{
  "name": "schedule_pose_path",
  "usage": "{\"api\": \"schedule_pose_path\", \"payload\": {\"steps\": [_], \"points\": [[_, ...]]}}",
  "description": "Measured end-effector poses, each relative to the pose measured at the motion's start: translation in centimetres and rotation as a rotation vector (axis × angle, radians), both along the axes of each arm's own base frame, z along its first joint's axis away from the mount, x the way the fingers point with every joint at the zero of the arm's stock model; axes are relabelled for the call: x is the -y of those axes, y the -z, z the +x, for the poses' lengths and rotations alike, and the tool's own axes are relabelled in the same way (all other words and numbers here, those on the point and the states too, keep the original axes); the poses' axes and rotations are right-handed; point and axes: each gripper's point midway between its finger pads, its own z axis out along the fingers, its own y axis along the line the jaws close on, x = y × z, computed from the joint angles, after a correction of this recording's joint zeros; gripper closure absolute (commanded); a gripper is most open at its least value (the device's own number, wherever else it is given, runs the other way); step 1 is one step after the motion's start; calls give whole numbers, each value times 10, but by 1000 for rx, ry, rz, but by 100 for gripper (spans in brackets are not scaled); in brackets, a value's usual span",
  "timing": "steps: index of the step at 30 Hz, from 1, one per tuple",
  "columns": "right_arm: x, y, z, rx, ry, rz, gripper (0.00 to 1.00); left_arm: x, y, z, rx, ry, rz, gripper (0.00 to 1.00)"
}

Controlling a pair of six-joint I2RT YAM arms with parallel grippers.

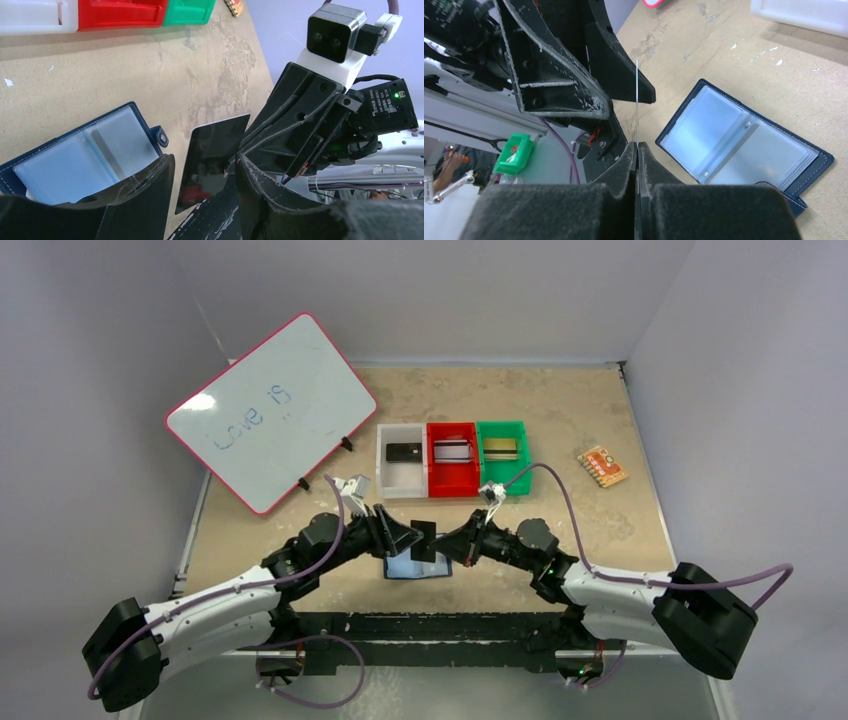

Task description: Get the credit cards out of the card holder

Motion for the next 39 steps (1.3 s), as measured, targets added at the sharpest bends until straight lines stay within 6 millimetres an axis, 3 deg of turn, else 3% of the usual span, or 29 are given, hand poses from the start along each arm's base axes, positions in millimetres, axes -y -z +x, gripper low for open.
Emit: {"api": "schedule_pose_path", "payload": {"steps": [5, 13, 25, 29, 33, 39], "points": [[0, -5, 1, -15, 14, 20, 100, 4, 4, -3, -21, 20, -14, 59], [1, -4, 6, -49, 49, 31, 95, 6, 13, -5, -52, 29, -5, 81], [1, 3, 12, -89, 75, 22, 92, 5, 20, -7, -64, 37, 3, 85], [0, 2, 12, -95, 77, 28, 92, 5, 21, -7, -64, 36, 3, 85], [0, 0, 13, -93, 77, 39, 100, 5, 19, -7, -59, 36, -2, 82], [-2, -7, 13, -83, 74, 59, 100, 2, 21, -6, -60, 25, 10, 54]]}}
